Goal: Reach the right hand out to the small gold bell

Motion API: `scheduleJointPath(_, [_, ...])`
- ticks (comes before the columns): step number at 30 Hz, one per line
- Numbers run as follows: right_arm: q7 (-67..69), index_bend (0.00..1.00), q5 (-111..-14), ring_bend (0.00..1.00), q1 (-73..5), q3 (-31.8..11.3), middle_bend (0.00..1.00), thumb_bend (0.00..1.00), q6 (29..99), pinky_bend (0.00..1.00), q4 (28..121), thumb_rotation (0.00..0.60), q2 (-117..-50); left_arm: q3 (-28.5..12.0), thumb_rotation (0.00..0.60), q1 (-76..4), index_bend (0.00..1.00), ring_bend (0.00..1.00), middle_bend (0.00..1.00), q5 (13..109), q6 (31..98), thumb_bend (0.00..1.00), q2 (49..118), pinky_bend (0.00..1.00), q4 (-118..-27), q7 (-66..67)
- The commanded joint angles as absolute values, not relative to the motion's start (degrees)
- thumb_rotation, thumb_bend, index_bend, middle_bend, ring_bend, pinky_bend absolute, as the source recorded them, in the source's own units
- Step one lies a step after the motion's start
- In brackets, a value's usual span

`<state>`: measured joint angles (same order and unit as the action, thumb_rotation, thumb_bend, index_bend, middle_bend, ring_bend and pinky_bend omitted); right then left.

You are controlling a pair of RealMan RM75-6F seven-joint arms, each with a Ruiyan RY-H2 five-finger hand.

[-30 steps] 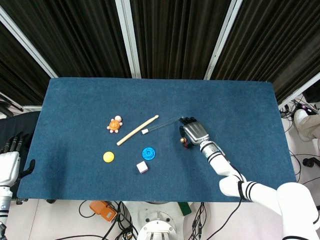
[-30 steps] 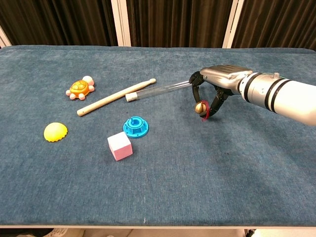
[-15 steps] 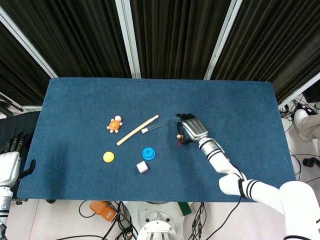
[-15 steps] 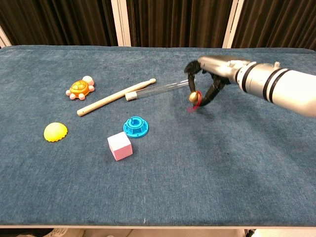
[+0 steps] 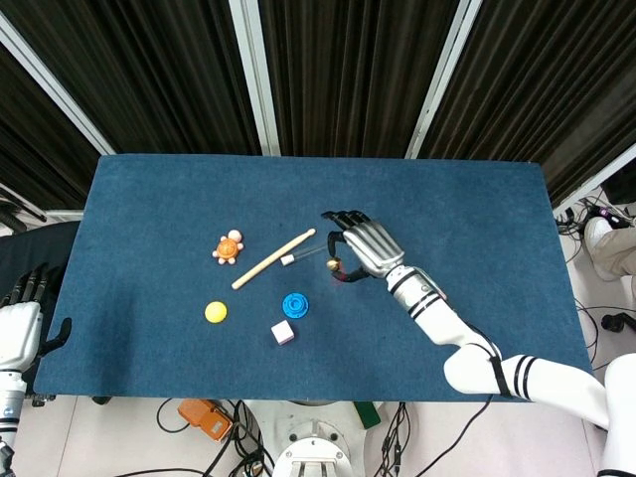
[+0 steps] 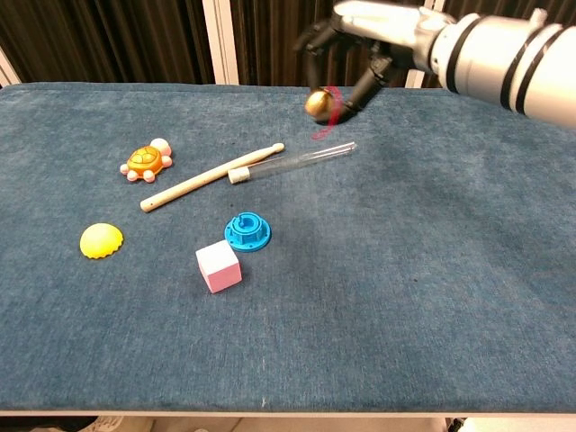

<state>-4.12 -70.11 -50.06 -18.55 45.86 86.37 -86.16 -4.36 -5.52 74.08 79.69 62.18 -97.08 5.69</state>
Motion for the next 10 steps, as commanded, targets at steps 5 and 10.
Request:
scheduleJointPath(5, [-1.7, 0.65, -70.7, 0.21, -52.5, -18.4, 0.20, 0.41, 42.6, 0.21, 92.1, 0.600, -83.9, -4.4, 0.600, -5.5, 0.07, 0.05, 0.00, 74.2, 79.8, 0.38, 62.1, 0.22, -97.1, 5.8])
scheduleJointPath(10, [-1.3, 0.65, -71.1, 0.21, -52.9, -18.2, 0.20, 0.41, 43.5, 0.21, 92.8, 0.600, -83.5, -4.4, 0.600, -5.5, 0.07, 0.05, 0.00, 74.1, 79.7, 0.38, 62.2, 0.22, -97.0, 5.5])
